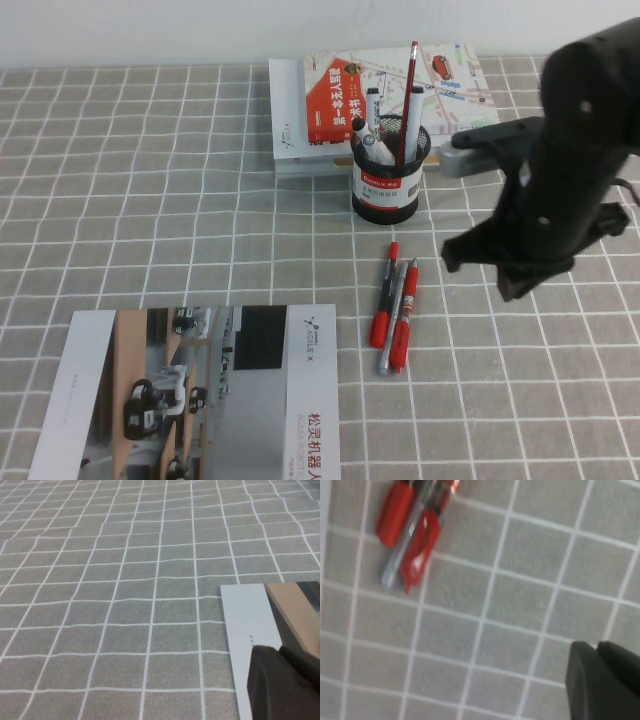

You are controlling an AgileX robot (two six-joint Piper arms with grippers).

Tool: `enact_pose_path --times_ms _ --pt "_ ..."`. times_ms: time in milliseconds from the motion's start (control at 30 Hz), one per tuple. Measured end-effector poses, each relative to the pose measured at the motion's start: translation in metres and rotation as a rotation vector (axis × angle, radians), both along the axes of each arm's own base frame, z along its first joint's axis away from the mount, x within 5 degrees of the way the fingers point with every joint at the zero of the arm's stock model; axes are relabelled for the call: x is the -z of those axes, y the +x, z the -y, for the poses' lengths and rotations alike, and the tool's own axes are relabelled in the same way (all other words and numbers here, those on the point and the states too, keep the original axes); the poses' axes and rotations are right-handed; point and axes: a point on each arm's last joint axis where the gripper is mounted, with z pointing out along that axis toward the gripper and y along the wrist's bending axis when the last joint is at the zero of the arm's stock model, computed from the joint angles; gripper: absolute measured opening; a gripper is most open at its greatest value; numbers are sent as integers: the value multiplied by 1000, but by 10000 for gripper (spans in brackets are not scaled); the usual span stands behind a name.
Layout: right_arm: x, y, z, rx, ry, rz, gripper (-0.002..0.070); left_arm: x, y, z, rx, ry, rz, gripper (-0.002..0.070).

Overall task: Put the pen into the pen holder
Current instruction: Pick up the pen on the table

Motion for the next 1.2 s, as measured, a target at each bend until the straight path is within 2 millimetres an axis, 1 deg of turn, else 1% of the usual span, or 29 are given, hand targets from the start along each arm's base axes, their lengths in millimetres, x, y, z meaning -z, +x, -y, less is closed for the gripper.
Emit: enact_pose_path --times_ms 100,167,267,300,400,433,500,667,967,1200 --pt "9 16 -14 42 43 -30 -2 0 0 0 0 0 0 -3" --pt "16 25 -22 55 66 -53 29 0 0 0 0 0 0 -3" --pt "33 40 -38 87 120 -109 172 0 0 0 0 0 0 -3" --pt "36 46 -43 101 135 -117 235 0 0 0 0 0 0 -3" --pt "50 58 -51 140 139 -138 319 0 0 0 0 0 0 -3" --pt "56 61 -53 146 135 -144 330 0 0 0 0 0 0 -3" --pt "66 65 -55 159 126 -160 330 0 0 0 0 0 0 -3" --pt "86 70 -55 183 84 -184 293 0 0 0 0 0 0 -3" --pt "94 76 -60 218 118 -152 279 0 0 0 0 0 0 -3" --pt "96 77 -60 223 123 -151 276 0 0 0 0 0 0 -3"
